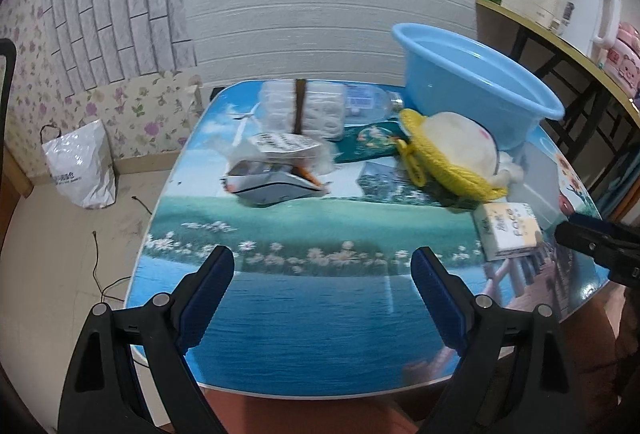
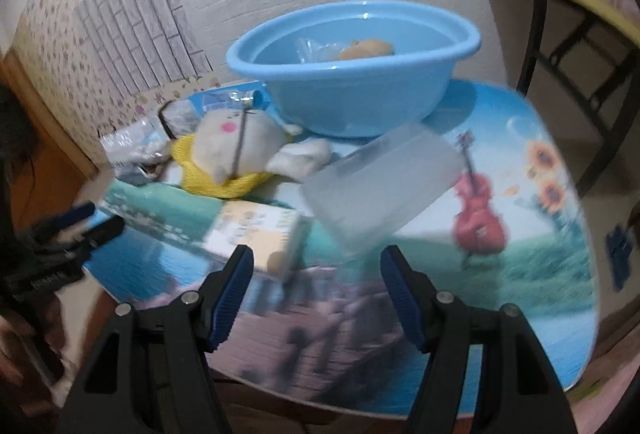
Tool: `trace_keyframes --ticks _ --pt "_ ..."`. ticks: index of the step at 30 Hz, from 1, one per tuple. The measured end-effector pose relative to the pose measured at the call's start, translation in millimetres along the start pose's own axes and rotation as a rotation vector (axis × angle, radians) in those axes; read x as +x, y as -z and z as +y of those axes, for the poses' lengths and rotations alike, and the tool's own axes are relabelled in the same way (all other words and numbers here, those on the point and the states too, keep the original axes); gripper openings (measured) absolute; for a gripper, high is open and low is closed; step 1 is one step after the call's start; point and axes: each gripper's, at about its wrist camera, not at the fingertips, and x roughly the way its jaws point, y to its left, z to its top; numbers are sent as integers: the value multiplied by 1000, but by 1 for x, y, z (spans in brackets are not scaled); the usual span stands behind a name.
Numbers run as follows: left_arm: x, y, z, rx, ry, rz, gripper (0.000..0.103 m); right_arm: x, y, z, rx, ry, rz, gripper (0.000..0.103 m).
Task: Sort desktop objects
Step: 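Withdraw both tools from the basin back over the table, then grasp the snack bag with the left tool while the right tool grasps the Face tissue pack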
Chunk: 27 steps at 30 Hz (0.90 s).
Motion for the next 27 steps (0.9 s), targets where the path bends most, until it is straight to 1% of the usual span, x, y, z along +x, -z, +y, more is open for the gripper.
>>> trace_keyframes --ticks 2,6,10,18,20,24,27 --pt "1 0 7 -17 -6 2 90 2 0 7 26 -18 12 66" --pt "4 0 17 -33 -12 5 90 4 1 16 34 1 8 66" --pt "8 2 26 -53 -20 15 90 10 2 22 64 -1 32 66" --pt "29 -8 38 -89 -23 34 90 27 3 48 8 31 60 66" --pt "36 -12 42 -107 -18 39 90 31 4 51 -1 52 63 66" --pt "48 -19 46 -129 -14 44 90 38 2 53 -13 72 74 66" --pt "56 -24 45 -120 -17 42 90 43 0 52 -9 85 91 66"
